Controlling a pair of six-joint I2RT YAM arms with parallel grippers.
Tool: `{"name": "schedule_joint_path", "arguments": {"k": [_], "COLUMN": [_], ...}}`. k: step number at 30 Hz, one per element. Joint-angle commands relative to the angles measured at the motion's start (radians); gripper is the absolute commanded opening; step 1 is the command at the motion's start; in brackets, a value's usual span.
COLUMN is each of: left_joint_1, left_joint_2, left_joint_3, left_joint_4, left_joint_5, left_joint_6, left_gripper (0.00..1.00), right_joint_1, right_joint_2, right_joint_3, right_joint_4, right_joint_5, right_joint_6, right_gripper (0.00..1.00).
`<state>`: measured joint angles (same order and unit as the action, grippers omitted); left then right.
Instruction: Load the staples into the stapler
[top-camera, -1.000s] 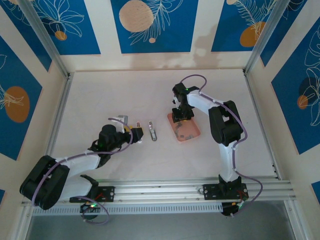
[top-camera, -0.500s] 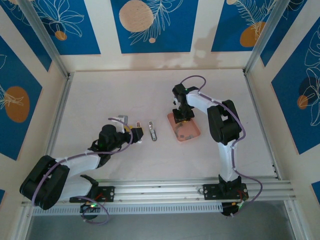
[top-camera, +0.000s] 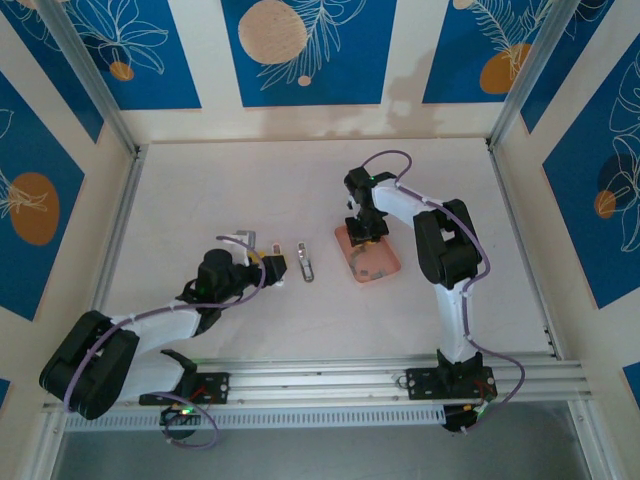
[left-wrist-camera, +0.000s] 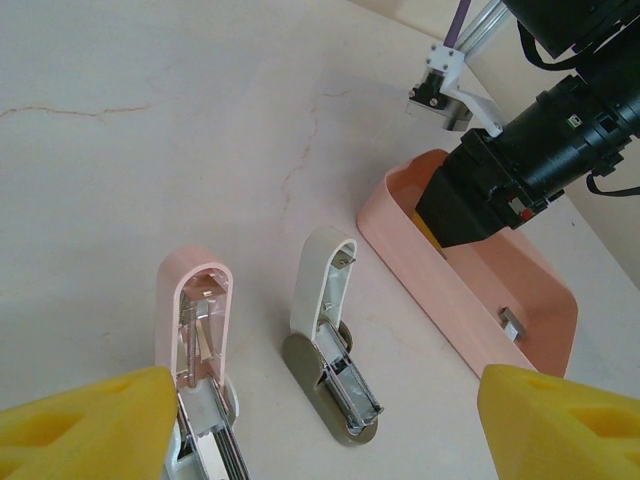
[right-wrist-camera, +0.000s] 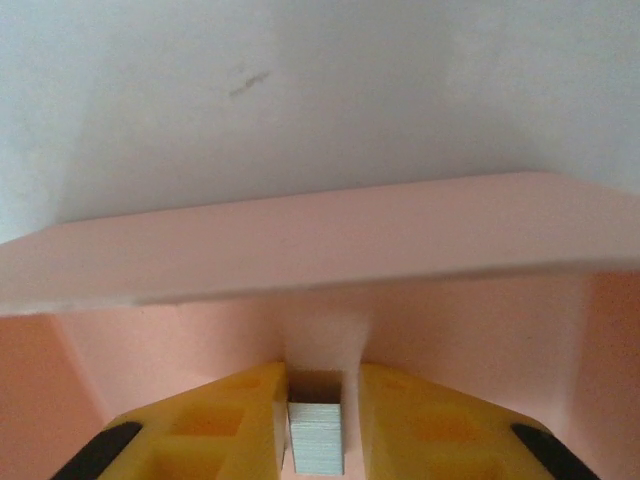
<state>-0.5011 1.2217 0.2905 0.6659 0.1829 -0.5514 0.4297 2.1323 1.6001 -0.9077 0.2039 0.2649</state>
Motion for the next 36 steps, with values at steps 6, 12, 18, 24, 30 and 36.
{"name": "schedule_joint_path", "arguments": {"k": [6,12,18,24,30,36], "left_joint_1": [0.011,0.010,0.010,0.011,0.015,0.024], "left_joint_2": [0.003,-0.005,-0.062,-0.134,-0.226,-0.350], "left_joint_3": [0.030,0.036,0.040,0.043,0.029,-0.015], "left_joint_4": [0.000,-0.015,-0.074,-0.182,-0.324,-0.502], "left_joint_5": [0.014,0.011,-0.011,-0.046,-0.101,-0.182], "left_joint_6": [-0.005,-0.006,-0.002,0.009,-0.007,-0.043], "left_gripper": [0.79,0.79,0.79,0.80,0.82,0.85], "right_joint_1": [0.009,0.013,0.026,0.101,0.248,0.398], "right_joint_2": [0.042,-0.048,-0.189,-0.370,-0.495,-0.513], "right_joint_3": [-0.008,-0.058,-0.120,-0.221,-0.308,-0.323], "right_joint_4": [-0.051,0.025,0.089,0.148,0.191,0.201], "right_joint_5": [-0.030,-0.029,0.022,0.115,0.252,0.368], "right_joint_6": [0.069,0.115,0.176,0.282,0.425,0.560], "right_gripper": [0.16,0.15,0.15,0.14,0.14,0.15]}}
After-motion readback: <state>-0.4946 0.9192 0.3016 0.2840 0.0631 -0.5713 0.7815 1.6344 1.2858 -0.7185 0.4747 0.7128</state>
